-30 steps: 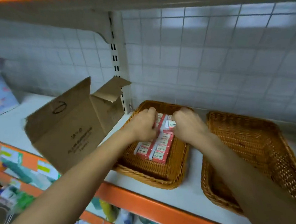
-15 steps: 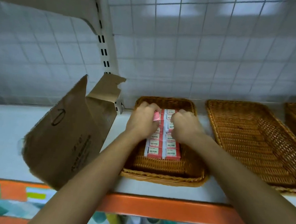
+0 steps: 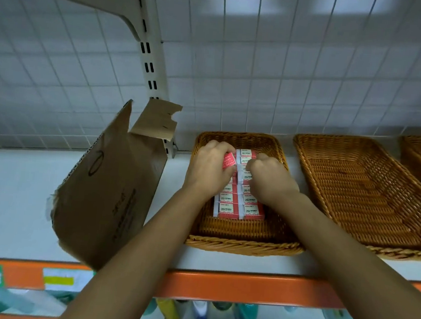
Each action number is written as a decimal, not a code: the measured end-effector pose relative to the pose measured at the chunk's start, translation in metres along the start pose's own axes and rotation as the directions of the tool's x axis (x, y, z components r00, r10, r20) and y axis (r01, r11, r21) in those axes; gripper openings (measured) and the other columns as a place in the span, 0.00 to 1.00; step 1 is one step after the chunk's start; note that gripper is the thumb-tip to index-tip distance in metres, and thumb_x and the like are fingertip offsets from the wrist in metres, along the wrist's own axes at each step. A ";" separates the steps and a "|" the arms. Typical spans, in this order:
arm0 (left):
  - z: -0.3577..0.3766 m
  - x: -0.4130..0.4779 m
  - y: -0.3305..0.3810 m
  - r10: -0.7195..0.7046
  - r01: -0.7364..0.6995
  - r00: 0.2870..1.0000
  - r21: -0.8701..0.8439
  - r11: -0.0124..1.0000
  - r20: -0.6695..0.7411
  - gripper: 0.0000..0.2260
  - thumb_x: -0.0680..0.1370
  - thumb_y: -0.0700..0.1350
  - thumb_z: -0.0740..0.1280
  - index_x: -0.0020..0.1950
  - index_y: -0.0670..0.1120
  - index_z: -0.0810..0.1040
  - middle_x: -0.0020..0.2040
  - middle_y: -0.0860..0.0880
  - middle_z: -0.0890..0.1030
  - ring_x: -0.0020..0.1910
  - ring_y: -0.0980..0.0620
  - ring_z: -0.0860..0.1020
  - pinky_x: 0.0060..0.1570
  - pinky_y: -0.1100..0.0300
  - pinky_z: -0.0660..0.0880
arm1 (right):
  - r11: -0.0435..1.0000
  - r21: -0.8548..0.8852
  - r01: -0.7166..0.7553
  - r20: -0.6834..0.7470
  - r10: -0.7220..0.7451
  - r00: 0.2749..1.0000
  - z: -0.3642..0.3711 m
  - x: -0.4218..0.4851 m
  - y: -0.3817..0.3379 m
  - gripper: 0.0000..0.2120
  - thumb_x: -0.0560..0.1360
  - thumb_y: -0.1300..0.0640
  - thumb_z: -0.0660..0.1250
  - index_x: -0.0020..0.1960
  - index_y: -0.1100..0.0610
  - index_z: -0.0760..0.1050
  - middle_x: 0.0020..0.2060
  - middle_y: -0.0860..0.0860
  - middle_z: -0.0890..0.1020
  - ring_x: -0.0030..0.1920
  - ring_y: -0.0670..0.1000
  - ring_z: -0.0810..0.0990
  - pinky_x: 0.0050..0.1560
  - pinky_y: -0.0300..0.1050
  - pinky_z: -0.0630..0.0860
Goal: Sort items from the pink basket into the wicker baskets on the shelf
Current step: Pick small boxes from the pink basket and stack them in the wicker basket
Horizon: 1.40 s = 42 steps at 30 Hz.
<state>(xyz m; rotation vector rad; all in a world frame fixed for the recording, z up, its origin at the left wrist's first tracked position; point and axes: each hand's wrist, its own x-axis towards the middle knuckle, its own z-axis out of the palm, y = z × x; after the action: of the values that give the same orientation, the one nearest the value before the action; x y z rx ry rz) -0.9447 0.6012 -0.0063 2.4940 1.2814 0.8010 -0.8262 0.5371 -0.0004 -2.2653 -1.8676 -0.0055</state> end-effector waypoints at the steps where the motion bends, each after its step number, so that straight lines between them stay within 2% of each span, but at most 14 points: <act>1: 0.000 0.000 -0.001 0.009 -0.009 1.000 -0.006 1.000 -0.005 0.17 0.76 0.46 0.69 0.64 0.49 0.74 0.62 0.50 0.74 0.61 0.50 0.71 0.60 0.59 0.68 | 1.000 0.001 0.006 -0.003 -0.006 1.000 0.000 0.000 0.000 0.13 0.76 0.61 0.63 0.60 0.62 0.73 0.58 0.58 0.74 0.58 0.58 0.73 0.54 0.47 0.73; 8: 0.002 0.001 -0.005 0.023 -0.024 0.999 -0.024 0.999 -0.046 0.17 0.75 0.47 0.71 0.63 0.50 0.76 0.60 0.51 0.77 0.60 0.50 0.72 0.59 0.60 0.66 | 1.000 -0.008 0.030 -0.033 -0.030 0.999 0.003 0.002 0.001 0.16 0.77 0.60 0.62 0.64 0.60 0.71 0.59 0.57 0.75 0.59 0.57 0.73 0.55 0.47 0.73; 12: -0.001 0.000 -0.003 0.000 -0.012 0.997 -0.159 0.987 -0.073 0.16 0.74 0.44 0.71 0.62 0.47 0.78 0.57 0.50 0.79 0.55 0.52 0.76 0.58 0.55 0.74 | 0.999 -0.021 0.049 -0.058 -0.050 0.997 0.006 0.003 0.003 0.13 0.78 0.59 0.61 0.61 0.59 0.75 0.57 0.56 0.75 0.57 0.56 0.74 0.54 0.46 0.73; 14: -0.003 -0.001 -0.001 -0.033 0.015 0.997 -0.243 0.970 -0.074 0.14 0.75 0.42 0.71 0.60 0.46 0.77 0.52 0.52 0.79 0.50 0.56 0.76 0.53 0.61 0.76 | 0.998 -0.027 0.063 -0.066 -0.065 0.996 0.008 0.003 0.005 0.12 0.78 0.60 0.62 0.59 0.59 0.77 0.57 0.56 0.76 0.56 0.55 0.75 0.55 0.45 0.74; 16: -0.004 -0.001 0.000 -0.051 0.032 0.997 -0.304 0.952 -0.056 0.13 0.75 0.40 0.70 0.59 0.44 0.76 0.50 0.53 0.77 0.47 0.59 0.75 0.50 0.66 0.75 | 0.998 -0.024 0.066 -0.074 -0.067 0.995 0.009 0.004 0.005 0.09 0.77 0.60 0.62 0.56 0.60 0.77 0.55 0.56 0.77 0.55 0.55 0.75 0.53 0.45 0.75; 19: -0.004 -0.002 0.000 -0.071 0.061 0.997 -0.383 0.922 -0.014 0.12 0.75 0.37 0.69 0.58 0.43 0.76 0.54 0.49 0.79 0.51 0.55 0.78 0.53 0.60 0.77 | 0.999 -0.009 0.048 -0.076 -0.049 0.996 0.011 0.004 0.005 0.10 0.76 0.59 0.64 0.56 0.60 0.75 0.55 0.56 0.77 0.55 0.55 0.75 0.53 0.46 0.74; 25: -0.007 -0.001 -0.005 -0.111 0.134 0.991 -0.538 0.832 0.075 0.14 0.74 0.33 0.67 0.55 0.48 0.73 0.55 0.48 0.77 0.51 0.54 0.79 0.46 0.57 0.80 | 0.996 0.082 0.042 -0.159 -0.028 0.987 0.009 0.004 0.003 0.26 0.74 0.50 0.68 0.68 0.56 0.64 0.62 0.54 0.74 0.62 0.55 0.71 0.59 0.48 0.71; 28: -0.009 -0.001 -0.004 -0.105 0.155 0.987 -0.601 0.784 0.118 0.15 0.74 0.32 0.67 0.55 0.48 0.73 0.49 0.53 0.77 0.51 0.53 0.80 0.45 0.57 0.81 | 0.987 0.125 0.101 -0.226 -0.071 0.972 0.008 0.005 0.004 0.24 0.76 0.51 0.66 0.68 0.55 0.65 0.60 0.53 0.75 0.61 0.54 0.72 0.58 0.47 0.71; 30: -0.009 -0.001 -0.003 -0.112 0.172 0.985 -0.627 0.760 0.135 0.15 0.75 0.33 0.67 0.58 0.48 0.72 0.51 0.52 0.77 0.50 0.54 0.80 0.42 0.61 0.80 | 0.984 0.127 0.128 -0.265 -0.091 0.960 0.009 0.006 0.005 0.19 0.76 0.52 0.65 0.65 0.55 0.69 0.57 0.52 0.77 0.58 0.52 0.74 0.55 0.45 0.71; 32: -0.008 -0.001 -0.004 -0.106 0.157 0.987 -0.603 0.783 0.120 0.16 0.75 0.36 0.68 0.61 0.47 0.72 0.54 0.50 0.77 0.48 0.55 0.80 0.40 0.63 0.80 | 0.980 0.149 0.130 -0.289 -0.083 0.954 0.010 0.008 0.006 0.16 0.76 0.53 0.65 0.63 0.55 0.71 0.55 0.52 0.78 0.56 0.51 0.74 0.54 0.44 0.71; 34: -0.005 -0.001 -0.003 -0.063 0.087 0.996 -0.496 0.864 0.064 0.18 0.75 0.39 0.69 0.64 0.47 0.72 0.54 0.50 0.78 0.47 0.56 0.80 0.43 0.60 0.80 | 0.980 0.156 0.121 -0.299 -0.070 0.952 0.011 0.009 0.007 0.15 0.76 0.54 0.65 0.61 0.55 0.72 0.54 0.52 0.78 0.55 0.52 0.75 0.53 0.45 0.72; 38: -0.004 -0.002 0.000 -0.125 0.106 0.992 -0.408 0.907 -0.020 0.18 0.75 0.47 0.71 0.63 0.45 0.73 0.44 0.54 0.80 0.42 0.57 0.80 0.39 0.64 0.78 | 0.981 0.181 0.074 -0.316 -0.013 0.949 0.008 0.006 0.008 0.15 0.75 0.50 0.67 0.57 0.58 0.73 0.50 0.53 0.80 0.49 0.52 0.78 0.45 0.45 0.74; 40: -0.004 -0.003 0.001 -0.110 0.095 0.994 -0.367 0.925 -0.019 0.17 0.76 0.50 0.69 0.61 0.45 0.75 0.41 0.54 0.80 0.43 0.55 0.81 0.41 0.60 0.79 | 0.981 0.176 0.083 -0.307 -0.025 0.951 0.006 0.004 0.007 0.16 0.74 0.48 0.67 0.55 0.58 0.72 0.46 0.52 0.80 0.45 0.52 0.79 0.39 0.43 0.71; 42: -0.004 -0.005 0.003 -0.076 0.073 0.997 -0.359 0.930 0.006 0.18 0.76 0.52 0.69 0.63 0.45 0.75 0.43 0.53 0.82 0.43 0.55 0.81 0.43 0.55 0.81 | 0.977 0.185 0.106 -0.289 -0.048 0.956 0.004 0.002 0.006 0.15 0.74 0.49 0.67 0.53 0.58 0.72 0.45 0.52 0.80 0.44 0.52 0.78 0.39 0.42 0.69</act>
<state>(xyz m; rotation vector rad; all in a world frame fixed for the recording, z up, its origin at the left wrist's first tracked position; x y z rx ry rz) -0.9475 0.5951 -0.0032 2.1421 1.1073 0.9338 -0.8206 0.5387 -0.0048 -1.9419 -1.7213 -0.1416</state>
